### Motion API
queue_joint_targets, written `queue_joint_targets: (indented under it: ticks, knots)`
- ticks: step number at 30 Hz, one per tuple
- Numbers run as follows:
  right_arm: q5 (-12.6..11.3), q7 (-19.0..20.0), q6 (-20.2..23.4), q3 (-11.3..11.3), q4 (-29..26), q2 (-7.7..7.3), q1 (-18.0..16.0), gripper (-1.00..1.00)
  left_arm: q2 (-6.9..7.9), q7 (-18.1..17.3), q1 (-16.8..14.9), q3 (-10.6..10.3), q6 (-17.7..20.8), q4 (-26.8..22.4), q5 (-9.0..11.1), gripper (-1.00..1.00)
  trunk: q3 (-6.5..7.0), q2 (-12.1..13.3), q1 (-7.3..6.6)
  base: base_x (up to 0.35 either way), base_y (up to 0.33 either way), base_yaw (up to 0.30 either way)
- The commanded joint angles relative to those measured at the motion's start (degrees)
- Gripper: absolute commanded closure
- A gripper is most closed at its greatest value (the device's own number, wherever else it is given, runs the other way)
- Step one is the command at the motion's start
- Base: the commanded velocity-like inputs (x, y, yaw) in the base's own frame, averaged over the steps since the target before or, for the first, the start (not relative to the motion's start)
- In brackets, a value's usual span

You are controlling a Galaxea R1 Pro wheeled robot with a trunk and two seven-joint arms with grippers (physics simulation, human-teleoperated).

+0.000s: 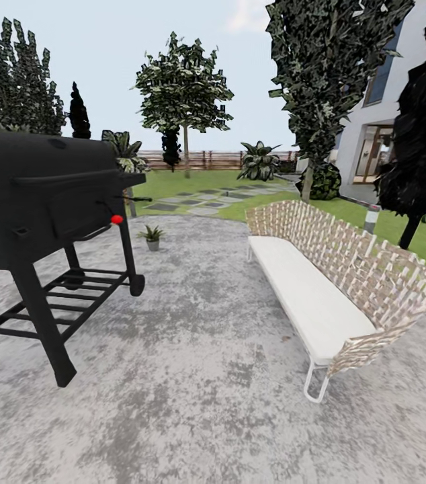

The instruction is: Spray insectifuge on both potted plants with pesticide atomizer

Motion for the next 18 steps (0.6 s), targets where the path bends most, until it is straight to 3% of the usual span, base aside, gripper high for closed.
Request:
queue_joint_targets:
  ticks: [1, 18]
  knots:
    - [0.03, 0.03, -0.18, -0.02, 0.03, 0.0, -0.03, -1.0, 0.0, -0.02, -0.03, 0.0, -0.19, 0.04, 0.05, -1.0, -0.06, -0.02, 0.03, 0.338, 0.0, 0.0]
    - [0.03, 0.03, -0.18, -0.02, 0.07, 0.02, -0.03, -1.0, 0.0, -0.02, -0.03, -0.17, -0.19, 0.04, -0.02, -1.0, -0.06, -0.02, 0.03, 0.338, 0.0, 0.0]
